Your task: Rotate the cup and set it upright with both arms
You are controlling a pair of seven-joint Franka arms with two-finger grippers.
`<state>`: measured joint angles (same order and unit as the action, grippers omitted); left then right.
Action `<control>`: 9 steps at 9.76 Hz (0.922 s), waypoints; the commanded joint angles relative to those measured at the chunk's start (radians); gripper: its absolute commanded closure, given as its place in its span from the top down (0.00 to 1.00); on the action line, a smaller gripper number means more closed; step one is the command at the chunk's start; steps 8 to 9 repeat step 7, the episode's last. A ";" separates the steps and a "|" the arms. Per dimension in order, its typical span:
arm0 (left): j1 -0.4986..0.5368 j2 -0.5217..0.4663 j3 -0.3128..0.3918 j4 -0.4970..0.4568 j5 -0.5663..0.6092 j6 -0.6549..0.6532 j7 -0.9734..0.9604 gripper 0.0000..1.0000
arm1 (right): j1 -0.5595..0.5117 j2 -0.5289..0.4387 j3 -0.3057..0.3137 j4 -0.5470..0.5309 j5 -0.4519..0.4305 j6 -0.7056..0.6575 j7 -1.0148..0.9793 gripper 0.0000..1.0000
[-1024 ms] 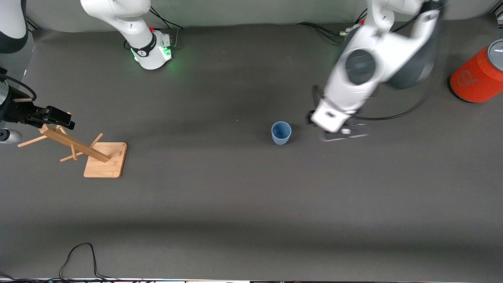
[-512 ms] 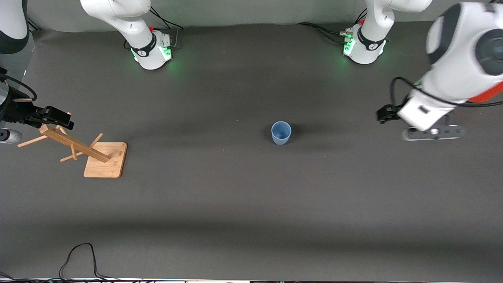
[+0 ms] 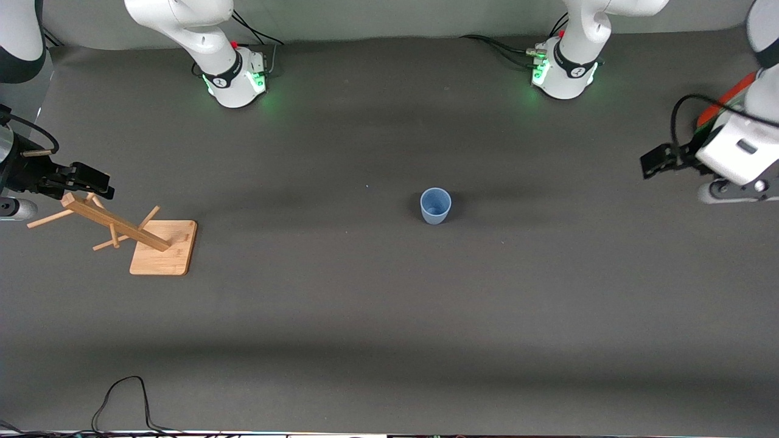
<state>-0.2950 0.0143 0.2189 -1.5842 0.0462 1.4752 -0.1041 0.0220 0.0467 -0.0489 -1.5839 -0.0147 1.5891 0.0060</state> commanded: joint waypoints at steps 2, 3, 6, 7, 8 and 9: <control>0.063 0.015 -0.003 0.041 -0.009 -0.021 0.107 1.00 | 0.009 -0.010 -0.006 -0.008 -0.016 0.009 -0.021 1.00; 0.072 0.006 0.000 0.044 -0.009 -0.021 0.188 1.00 | 0.009 -0.010 -0.006 -0.005 -0.014 0.009 -0.021 1.00; 0.094 0.006 -0.001 0.047 -0.016 -0.018 0.242 1.00 | 0.009 -0.004 -0.006 0.001 -0.014 0.009 -0.021 1.00; 0.096 0.006 -0.001 0.047 -0.016 -0.016 0.241 1.00 | 0.009 -0.004 -0.006 0.001 -0.014 0.009 -0.021 1.00; 0.096 0.006 -0.001 0.047 -0.016 -0.016 0.241 1.00 | 0.009 -0.004 -0.006 0.001 -0.014 0.009 -0.021 1.00; 0.096 0.006 -0.001 0.047 -0.016 -0.016 0.241 1.00 | 0.009 -0.004 -0.006 0.001 -0.014 0.009 -0.021 1.00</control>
